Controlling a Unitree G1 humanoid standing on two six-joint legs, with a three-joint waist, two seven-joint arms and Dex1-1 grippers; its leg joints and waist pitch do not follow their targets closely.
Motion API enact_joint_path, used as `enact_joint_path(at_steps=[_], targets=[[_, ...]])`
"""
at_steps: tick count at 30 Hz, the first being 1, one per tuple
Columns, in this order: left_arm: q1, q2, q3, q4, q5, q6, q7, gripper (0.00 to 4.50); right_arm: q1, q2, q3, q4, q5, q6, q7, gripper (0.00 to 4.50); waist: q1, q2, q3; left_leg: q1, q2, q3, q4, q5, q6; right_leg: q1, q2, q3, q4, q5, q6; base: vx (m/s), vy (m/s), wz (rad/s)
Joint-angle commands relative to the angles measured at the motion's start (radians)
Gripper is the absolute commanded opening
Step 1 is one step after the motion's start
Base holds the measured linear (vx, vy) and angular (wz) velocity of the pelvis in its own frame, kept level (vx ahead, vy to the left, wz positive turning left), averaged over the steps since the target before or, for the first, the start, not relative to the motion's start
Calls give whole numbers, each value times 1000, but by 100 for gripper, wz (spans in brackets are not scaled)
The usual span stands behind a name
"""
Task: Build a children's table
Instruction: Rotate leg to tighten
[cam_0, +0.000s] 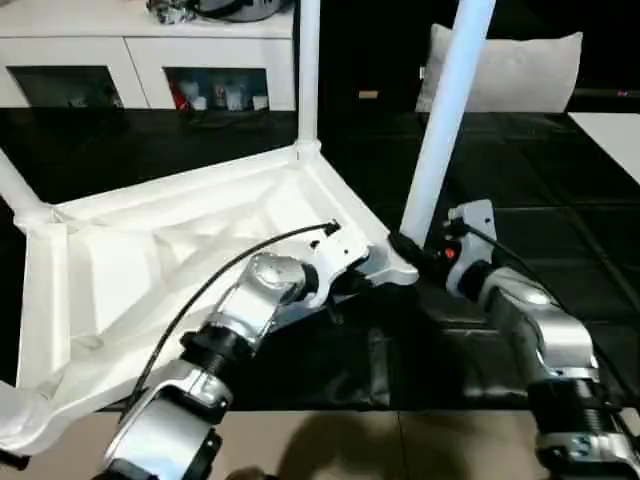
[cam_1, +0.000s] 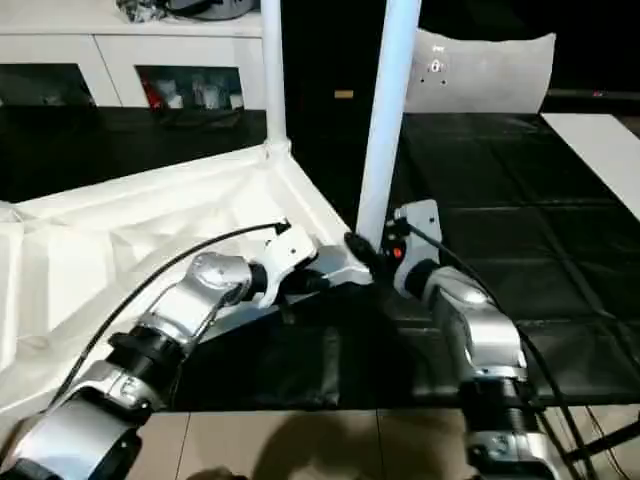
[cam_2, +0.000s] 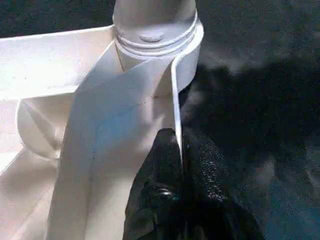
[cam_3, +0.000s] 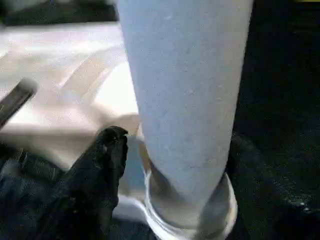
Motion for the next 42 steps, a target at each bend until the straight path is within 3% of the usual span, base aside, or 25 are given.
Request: enact_joint_path(at_steps=[1,3,7,9,12,13,20,22,26,31,36,40,42], targets=[[-4,38,-37,-8,6,-76,-99,0,14,-59,37,-39,7,-23,130,363,9,-13,-61,4,75,-34,-61,-121,90,59,-120,73,-96,-234,-123,0,0,0],[-3,66,-52,-2,5,-115,-153,0,22,-104,49,-44,6,-34,190,385,16,-13,-61,8,78,-34,-62,-126,91,56,-119,74,-97,-255,-111,0,0,0],[7,133,-98,-18,-16,-226,-328,0,41,-200,88,-51,5,-81,362,394,28,-11,-62,11,84,-34,-63,-128,88,52,-119,74,-93,-244,-120,0,0,0],[8,141,-105,-21,-19,-230,-351,0,44,-214,95,-51,12,-93,393,394,36,-10,-63,12,86,-33,-62,-131,90,51,-120,73,-90,-229,-128,0,0,0],[7,166,-126,-25,-27,-278,-423,0,59,-252,113,-63,59,-110,522,394,51,-11,-63,12,90,-32,-61,-129,98,50,-123,74,-88,-222,-137,0,0,0],[8,174,-133,-26,-31,-303,-452,0,66,-265,124,-74,74,-108,574,367,52,-13,-64,11,90,-33,-61,-127,99,51,-122,73,-85,-214,-144,0,0,0],[-1,202,-166,-20,-23,-389,-532,0,65,-276,165,-87,110,-91,683,311,62,-13,-61,12,89,-34,-63,-149,86,50,-125,72,-94,-290,-124,0,0,0],[-2,203,-167,-19,-22,-395,-537,0,65,-276,170,-88,116,-80,692,306,66,-18,-62,15,91,-34,-63,-139,81,48,-124,73,-92,-284,-125,0,0,0],[-5,202,-170,-12,-19,-403,-538,0,68,-277,181,-96,137,-32,715,269,68,-16,-64,15,93,-35,-64,-132,79,48,-125,74,-87,-257,-136,0,0,0],[-7,198,-165,6,-21,-405,-531,0,77,-285,185,-112,153,-5,730,225,71,-17,-64,13,90,-33,-62,-119,80,50,-125,73,-87,-251,-132,0,0,0],[6,175,-123,-6,-55,-308,-484,0,101,-262,163,-159,199,66,684,211,75,-17,-63,15,92,-34,-63,-122,77,48,-126,73,-88,-262,-130,0,0,0],[18,144,-89,-40,-72,-197,-410,0,95,-185,125,-167,172,88,505,209,63,-20,-57,14,86,-35,-67,-146,54,46,-128,71,-99,-350,-109,0,0,0],[21,115,-72,-53,-60,-125,-330,0,59,-104,94,-120,114,101,310,209,53,-20,-53,17,78,-35,-68,-171,34,45,-127,67,-111,-435,-85,0,0,0]])
